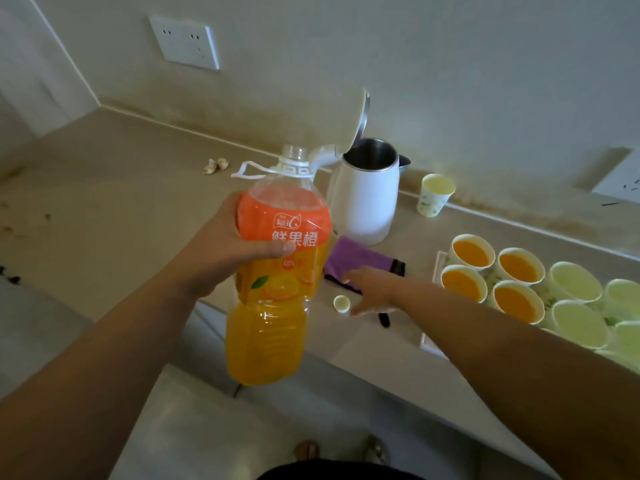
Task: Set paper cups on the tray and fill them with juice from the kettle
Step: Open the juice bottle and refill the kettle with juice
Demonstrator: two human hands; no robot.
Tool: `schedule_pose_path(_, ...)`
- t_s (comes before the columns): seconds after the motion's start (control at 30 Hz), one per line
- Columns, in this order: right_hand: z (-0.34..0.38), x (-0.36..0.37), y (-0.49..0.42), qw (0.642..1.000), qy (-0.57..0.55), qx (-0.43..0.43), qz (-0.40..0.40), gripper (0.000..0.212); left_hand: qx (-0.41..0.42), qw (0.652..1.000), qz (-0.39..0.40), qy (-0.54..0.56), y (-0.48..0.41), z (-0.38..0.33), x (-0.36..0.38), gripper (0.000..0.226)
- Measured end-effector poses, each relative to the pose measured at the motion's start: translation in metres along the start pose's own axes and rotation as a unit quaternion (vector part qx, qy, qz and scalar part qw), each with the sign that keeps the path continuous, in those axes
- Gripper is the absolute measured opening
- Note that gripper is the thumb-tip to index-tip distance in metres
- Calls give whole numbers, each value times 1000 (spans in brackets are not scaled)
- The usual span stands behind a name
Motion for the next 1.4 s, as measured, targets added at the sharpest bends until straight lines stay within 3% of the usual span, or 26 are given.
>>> schedule_pose_path(0.17, 16, 35, -24, 998, -17, 53, -23, 72, -17, 1000, 16, -17, 0, 18, -16, 106)
schedule_pose_path(0.33, 20, 34, -33, 996, -28, 54, -60, 29, -16, 998, 54, -27, -4, 23, -17, 104)
schedule_pose_path(0.43, 16, -13, -22, 986, -88, 25, -139, 9, -9, 996, 79, -42, -10, 18, -11, 101)
schedule_pose_path(0.57, 14, -121, 34, 951, -141, -1, -275, 31, 11, 992, 106, -62, -19, 2, 1, 101)
schedule_pose_path(0.67, 20, -186, 90, 935, -147, -30, -321, 40, 39, 990, 116, -65, -29, -10, 9, 105)
schedule_pose_path(0.77, 26, -221, 124, 942, -122, -44, -310, 49, 61, 989, 116, -63, -43, -16, 20, 111)
schedule_pose_path(1.03, 43, -251, 126, 944, 111, -60, -305, 49, 129, 984, 100, -66, -68, -19, 45, 102)
schedule_pose_path(1.3, 48, -254, 104, 935, 198, -82, -283, 34, 123, 984, 95, -90, -85, -11, 42, 99)
schedule_pose_path(1.4, 50, -254, 95, 940, 183, -102, -271, 35, 116, 986, 90, -81, -88, -3, 38, 100)
Point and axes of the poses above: each hand's wrist, its own y-axis away from the middle knuckle, its own x-axis out of the palm, z = x × y, the point moved 5 cm from there along -y, towards the middle knuckle, and after that the axes turned 8 degrees about y, right-handed, at the moved point
